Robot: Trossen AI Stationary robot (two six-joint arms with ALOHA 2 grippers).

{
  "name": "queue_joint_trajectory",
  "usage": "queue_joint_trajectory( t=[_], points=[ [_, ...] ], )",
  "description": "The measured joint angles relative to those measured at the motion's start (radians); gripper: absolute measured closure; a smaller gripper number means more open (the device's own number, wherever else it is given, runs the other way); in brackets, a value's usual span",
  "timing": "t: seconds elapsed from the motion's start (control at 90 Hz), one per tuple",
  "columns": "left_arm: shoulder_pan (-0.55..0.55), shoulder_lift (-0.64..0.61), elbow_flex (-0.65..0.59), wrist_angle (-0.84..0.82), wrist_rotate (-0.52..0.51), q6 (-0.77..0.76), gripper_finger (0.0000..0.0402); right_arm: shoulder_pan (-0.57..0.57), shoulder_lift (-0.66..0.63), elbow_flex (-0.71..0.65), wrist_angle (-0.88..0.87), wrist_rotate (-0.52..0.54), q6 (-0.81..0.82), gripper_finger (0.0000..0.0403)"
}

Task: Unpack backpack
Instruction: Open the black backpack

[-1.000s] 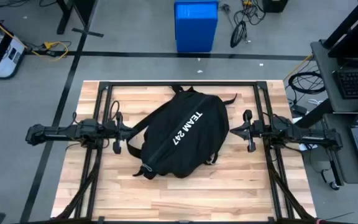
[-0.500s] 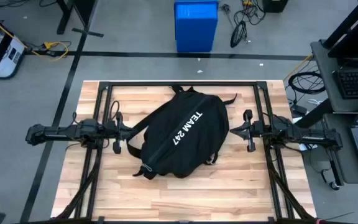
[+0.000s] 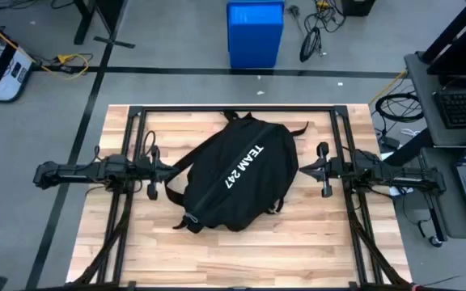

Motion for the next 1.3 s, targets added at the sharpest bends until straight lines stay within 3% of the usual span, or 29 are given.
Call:
queue_joint_trajectory(
  t=[0.922,1.089,1.3],
  points=[
    [0.000,0.000,0.000,0.007,-0.007,0.000,0.0402,0.000,0.000,0.000,-0.002,0.000,0.000,0.0403],
    [0.000,0.001,0.000,0.069,-0.017,0.000,0.0402,0.000,0.000,0.000,-0.005,0.000,-0.001,0.0403],
    [0.000,0.000,0.000,0.308,-0.003,0.072,0.0402,0.000,0.000,0.000,-0.005,0.000,0.000,0.0403]
  ],
)
